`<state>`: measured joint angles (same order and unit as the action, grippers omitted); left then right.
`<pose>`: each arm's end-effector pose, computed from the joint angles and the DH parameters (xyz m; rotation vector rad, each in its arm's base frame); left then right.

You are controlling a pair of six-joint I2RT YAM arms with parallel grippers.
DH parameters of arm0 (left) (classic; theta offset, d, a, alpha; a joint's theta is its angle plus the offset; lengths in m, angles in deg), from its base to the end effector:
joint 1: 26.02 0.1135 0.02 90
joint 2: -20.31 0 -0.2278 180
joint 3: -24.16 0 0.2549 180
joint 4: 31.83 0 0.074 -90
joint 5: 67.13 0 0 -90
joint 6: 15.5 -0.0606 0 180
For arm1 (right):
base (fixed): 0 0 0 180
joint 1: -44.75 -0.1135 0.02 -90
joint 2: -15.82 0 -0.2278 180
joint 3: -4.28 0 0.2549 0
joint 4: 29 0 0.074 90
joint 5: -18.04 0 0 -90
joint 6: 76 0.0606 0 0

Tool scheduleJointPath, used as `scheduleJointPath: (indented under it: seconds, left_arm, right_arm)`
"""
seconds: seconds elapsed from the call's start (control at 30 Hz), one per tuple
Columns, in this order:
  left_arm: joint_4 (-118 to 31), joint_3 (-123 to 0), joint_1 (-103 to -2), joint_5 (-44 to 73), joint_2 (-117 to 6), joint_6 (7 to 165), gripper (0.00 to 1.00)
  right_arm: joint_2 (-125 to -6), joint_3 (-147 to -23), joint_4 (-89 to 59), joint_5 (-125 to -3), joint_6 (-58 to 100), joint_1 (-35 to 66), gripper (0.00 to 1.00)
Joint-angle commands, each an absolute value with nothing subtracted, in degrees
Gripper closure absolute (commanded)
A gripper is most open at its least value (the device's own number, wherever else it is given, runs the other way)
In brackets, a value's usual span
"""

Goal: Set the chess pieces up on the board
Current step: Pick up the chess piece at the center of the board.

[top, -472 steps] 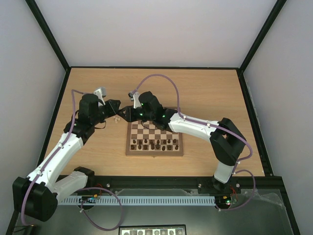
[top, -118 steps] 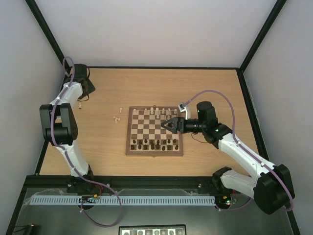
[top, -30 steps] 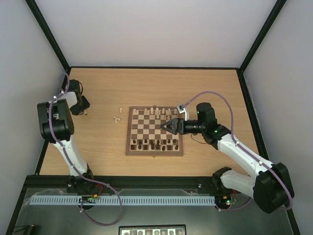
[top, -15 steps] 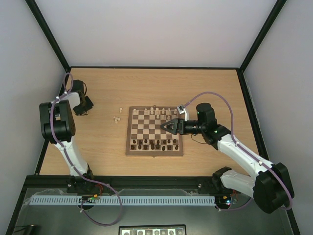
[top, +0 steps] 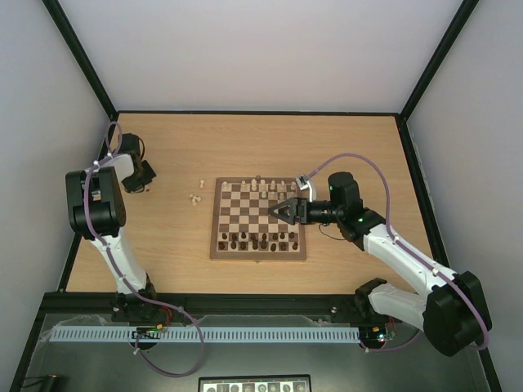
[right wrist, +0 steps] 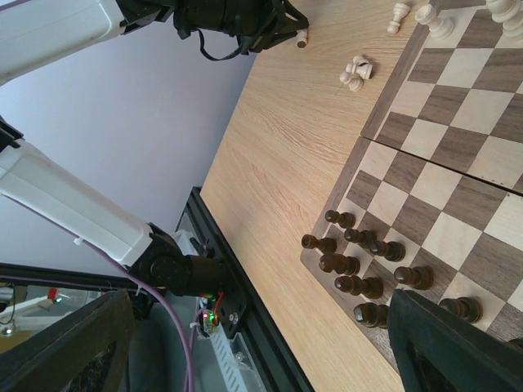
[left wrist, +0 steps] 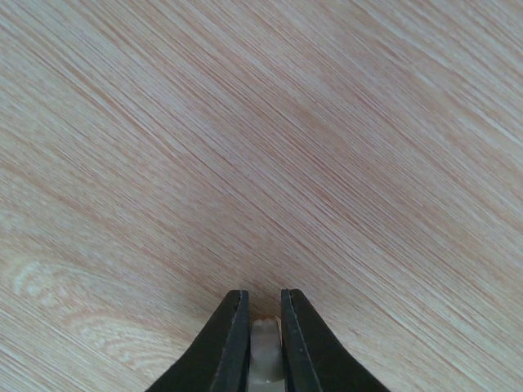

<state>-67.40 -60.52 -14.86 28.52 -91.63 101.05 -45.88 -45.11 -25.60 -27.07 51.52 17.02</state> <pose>0.3844 0.0819 0.0886 -0.8892 2.5057 0.0440 0.2223 0.1652 0.2281 -0.4416 1.9948 1.4747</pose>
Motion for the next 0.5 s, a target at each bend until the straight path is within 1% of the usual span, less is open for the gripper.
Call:
scheduleJointPath:
  seconds: [0.0, 0.1, 0.3, 0.47]
  left_arm:
    - [-68.2, -61.3, -14.6, 27.9, -91.7, 100.8, 0.91]
    - [-68.3, -61.5, -14.4, 27.7, -91.7, 100.6, 0.97]
    - [-68.1, -60.2, -14.7, 26.5, -89.1, 100.5, 0.98]
    - [-68.1, -57.9, -17.5, 24.7, -82.0, 100.3, 0.98]
  right_arm:
    - [-45.2, -44.4, -26.8, -25.4, 51.7, 17.2, 0.14]
    - [-45.3, -44.3, -26.9, -25.4, 51.8, 17.2, 0.14]
    - [-45.6, -44.4, -26.8, -25.6, 51.5, 17.2, 0.14]
    - [-46.8, -45.8, -26.4, -24.8, 51.1, 15.6, 0.14]
